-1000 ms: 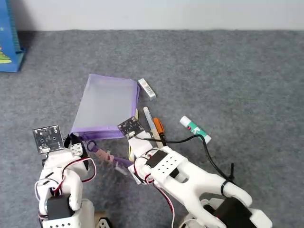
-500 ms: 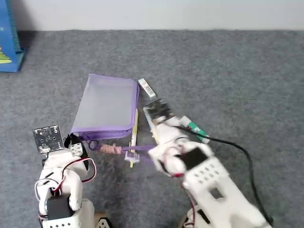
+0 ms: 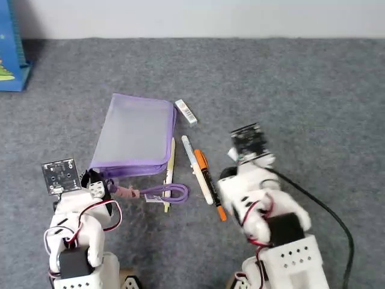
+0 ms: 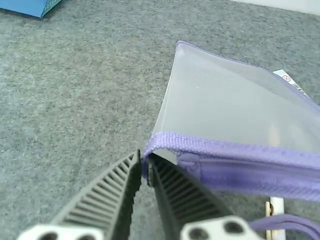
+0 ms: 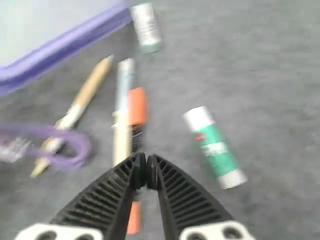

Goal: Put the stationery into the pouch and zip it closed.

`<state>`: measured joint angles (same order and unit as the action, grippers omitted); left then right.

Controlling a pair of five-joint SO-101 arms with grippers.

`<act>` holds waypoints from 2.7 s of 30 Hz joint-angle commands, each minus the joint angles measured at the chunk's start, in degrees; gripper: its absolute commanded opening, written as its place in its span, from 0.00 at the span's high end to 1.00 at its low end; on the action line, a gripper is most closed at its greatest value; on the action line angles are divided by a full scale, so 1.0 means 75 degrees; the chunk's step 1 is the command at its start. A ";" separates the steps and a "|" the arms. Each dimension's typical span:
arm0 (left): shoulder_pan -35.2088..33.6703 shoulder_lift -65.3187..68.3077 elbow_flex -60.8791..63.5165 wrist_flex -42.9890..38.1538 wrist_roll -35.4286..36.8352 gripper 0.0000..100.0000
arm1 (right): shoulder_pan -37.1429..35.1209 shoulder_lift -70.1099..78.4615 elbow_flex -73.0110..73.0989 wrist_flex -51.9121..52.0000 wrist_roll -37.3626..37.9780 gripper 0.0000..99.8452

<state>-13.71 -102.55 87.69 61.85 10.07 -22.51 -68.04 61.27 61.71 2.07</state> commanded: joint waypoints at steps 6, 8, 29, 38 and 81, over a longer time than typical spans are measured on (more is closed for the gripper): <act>-0.0059 -0.0023 -0.0322 -0.0012 0.0047 0.99 | -0.1963 0.1389 0.0715 -0.1377 -0.1313 0.81; -0.0059 -0.0023 -0.0322 -0.0012 0.0047 0.99 | -0.1975 0.2045 0.0715 -0.1905 -0.1313 0.83; -0.0059 -0.0023 -0.0322 -0.0012 0.0047 0.99 | -0.2948 0.6394 -0.0375 -0.4542 -0.1559 0.80; -0.0059 -0.0023 -0.0322 -0.0012 0.0047 0.99 | -0.2925 0.7097 -0.0410 -0.4988 -0.1536 0.85; -0.0070 -0.0023 -0.0311 -0.0012 0.0047 0.99 | 0.3182 -0.0287 0.0445 -0.1764 0.2215 0.99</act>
<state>-13.80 -102.55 87.69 61.85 10.07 0.26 -69.10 66.73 48.44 18.15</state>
